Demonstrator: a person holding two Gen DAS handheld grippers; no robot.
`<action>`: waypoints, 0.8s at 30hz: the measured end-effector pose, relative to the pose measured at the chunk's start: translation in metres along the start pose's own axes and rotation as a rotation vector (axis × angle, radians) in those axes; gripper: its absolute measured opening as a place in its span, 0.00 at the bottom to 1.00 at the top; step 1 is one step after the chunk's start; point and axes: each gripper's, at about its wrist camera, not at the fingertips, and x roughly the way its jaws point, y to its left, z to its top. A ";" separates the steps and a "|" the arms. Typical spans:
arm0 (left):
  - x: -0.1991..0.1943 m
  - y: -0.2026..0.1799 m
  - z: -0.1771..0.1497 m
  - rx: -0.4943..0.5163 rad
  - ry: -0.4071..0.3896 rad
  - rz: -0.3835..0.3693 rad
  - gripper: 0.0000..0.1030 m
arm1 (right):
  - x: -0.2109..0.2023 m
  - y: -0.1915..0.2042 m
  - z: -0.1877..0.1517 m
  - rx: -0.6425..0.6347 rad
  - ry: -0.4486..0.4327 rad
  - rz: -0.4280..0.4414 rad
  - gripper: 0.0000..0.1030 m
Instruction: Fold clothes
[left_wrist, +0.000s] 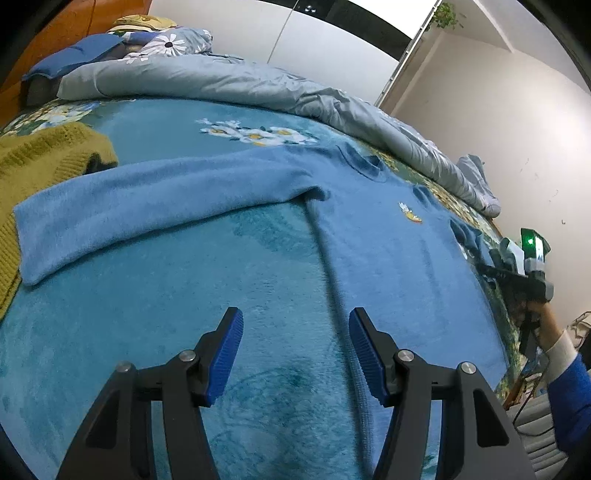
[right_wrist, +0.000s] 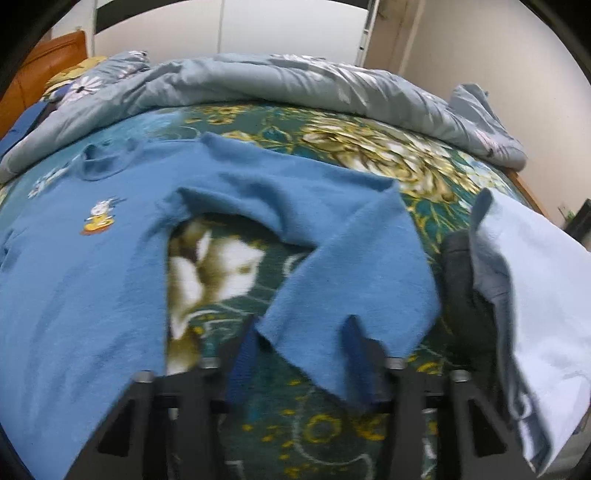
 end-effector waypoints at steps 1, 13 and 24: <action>0.001 0.000 0.000 0.000 0.001 -0.007 0.59 | 0.000 -0.005 0.002 0.012 0.011 0.007 0.05; -0.006 0.005 0.003 0.018 -0.021 -0.031 0.59 | -0.131 -0.099 0.110 0.247 -0.155 0.212 0.05; -0.015 0.022 0.004 -0.025 -0.027 -0.024 0.59 | -0.138 0.022 0.171 0.170 -0.065 0.484 0.05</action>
